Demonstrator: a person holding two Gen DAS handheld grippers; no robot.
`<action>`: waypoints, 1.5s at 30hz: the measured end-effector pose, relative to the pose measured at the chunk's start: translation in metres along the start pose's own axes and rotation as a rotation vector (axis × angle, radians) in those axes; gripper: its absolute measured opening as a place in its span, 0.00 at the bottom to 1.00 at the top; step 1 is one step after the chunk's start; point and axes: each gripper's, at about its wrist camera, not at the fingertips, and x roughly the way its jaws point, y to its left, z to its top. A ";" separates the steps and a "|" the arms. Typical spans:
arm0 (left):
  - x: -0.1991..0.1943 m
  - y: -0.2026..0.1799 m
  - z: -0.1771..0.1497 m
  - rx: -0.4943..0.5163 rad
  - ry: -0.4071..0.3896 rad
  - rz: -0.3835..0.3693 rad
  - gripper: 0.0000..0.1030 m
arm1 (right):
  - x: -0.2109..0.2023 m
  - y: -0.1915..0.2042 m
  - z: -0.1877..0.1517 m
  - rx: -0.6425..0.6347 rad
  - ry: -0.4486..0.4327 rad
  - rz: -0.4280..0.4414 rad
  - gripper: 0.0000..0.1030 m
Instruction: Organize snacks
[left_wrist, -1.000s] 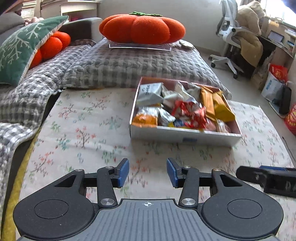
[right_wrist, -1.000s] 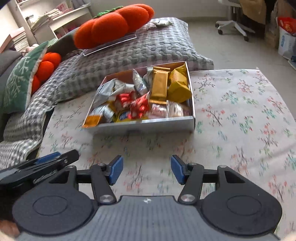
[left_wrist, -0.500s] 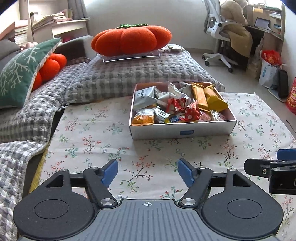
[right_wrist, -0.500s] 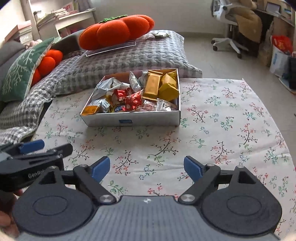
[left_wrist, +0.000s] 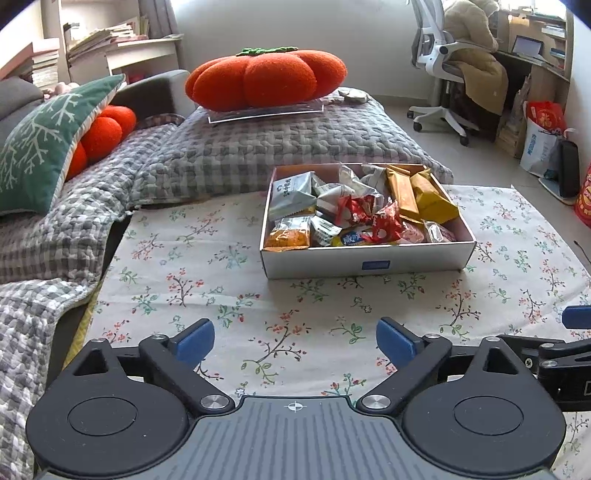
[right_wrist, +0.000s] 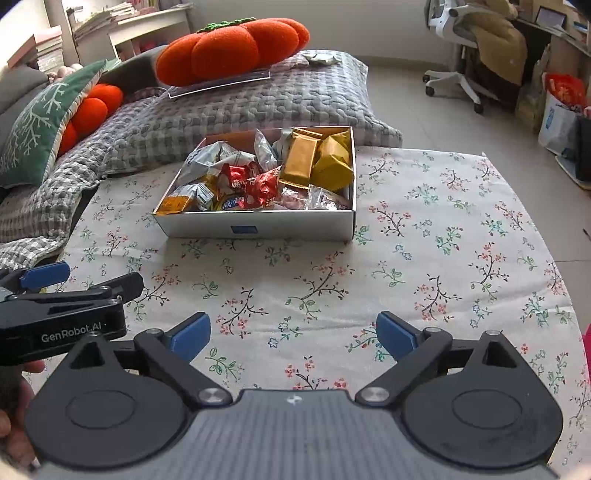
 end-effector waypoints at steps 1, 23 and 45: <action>0.000 0.001 0.000 -0.005 0.002 -0.002 0.94 | 0.000 0.000 0.000 0.001 0.002 0.001 0.93; 0.004 0.002 -0.001 -0.056 0.034 -0.066 1.00 | 0.001 -0.003 0.000 0.016 -0.001 -0.002 0.99; 0.003 0.000 -0.001 -0.044 0.029 -0.063 1.00 | 0.000 -0.004 0.000 0.015 -0.008 0.000 0.99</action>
